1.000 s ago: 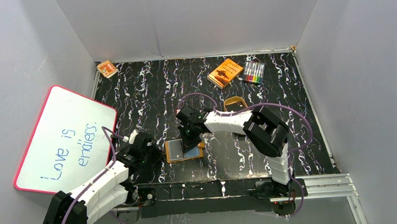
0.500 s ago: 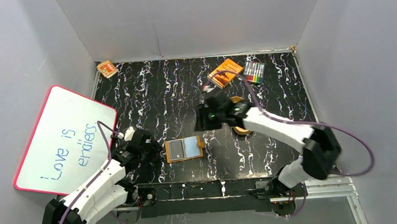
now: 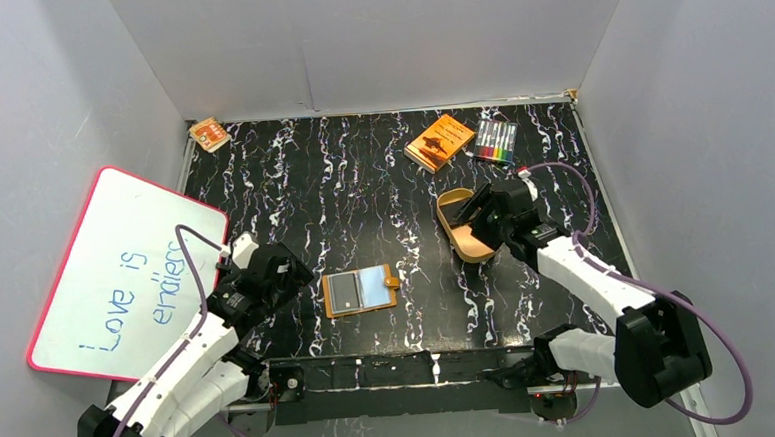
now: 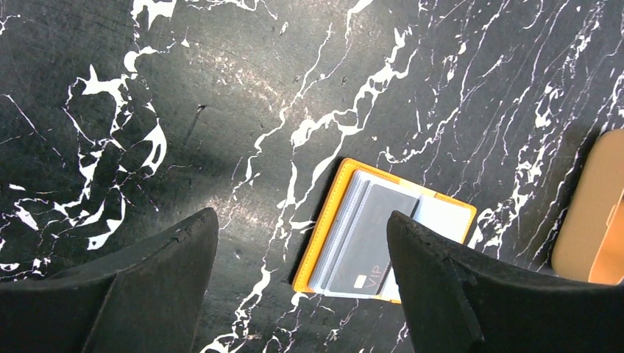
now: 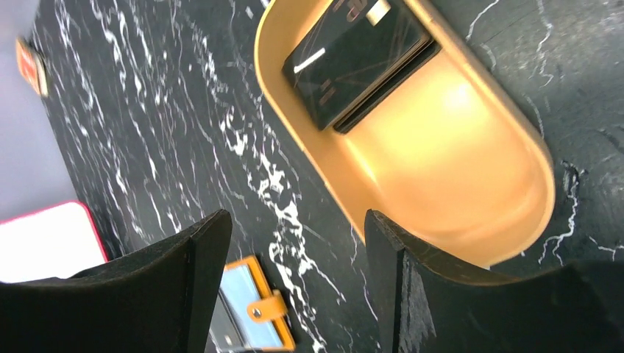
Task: Put the credit cards into the card holder
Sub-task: Pick up the credit card from the storage box.
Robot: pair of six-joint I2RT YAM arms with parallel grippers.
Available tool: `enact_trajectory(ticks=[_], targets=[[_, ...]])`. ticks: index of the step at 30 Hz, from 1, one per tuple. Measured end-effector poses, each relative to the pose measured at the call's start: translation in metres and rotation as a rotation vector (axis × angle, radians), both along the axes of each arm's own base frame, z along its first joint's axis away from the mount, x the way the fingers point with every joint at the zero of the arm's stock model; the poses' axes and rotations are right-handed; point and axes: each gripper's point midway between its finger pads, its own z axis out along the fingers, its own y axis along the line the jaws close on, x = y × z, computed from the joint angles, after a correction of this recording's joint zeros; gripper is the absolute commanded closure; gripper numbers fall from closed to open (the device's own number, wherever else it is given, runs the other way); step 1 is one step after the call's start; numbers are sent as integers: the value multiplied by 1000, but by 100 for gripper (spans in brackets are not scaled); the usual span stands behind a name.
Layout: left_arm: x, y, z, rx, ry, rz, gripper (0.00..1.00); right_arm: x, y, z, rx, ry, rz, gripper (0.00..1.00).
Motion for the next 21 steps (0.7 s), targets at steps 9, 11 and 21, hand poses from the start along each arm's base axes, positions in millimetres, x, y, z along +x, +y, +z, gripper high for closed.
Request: enact_trajectory(ticks=[9,11,21], targets=[[-1,0,-5,11,23,4,19,35,-17,-32,63,54,-176,25],[-1,1,-6,13,24,4,19,39,-19,-39,67,71,-193,26],[0,2,-10,25,39,10,20,51,-16,-63,82,128,-236,32]])
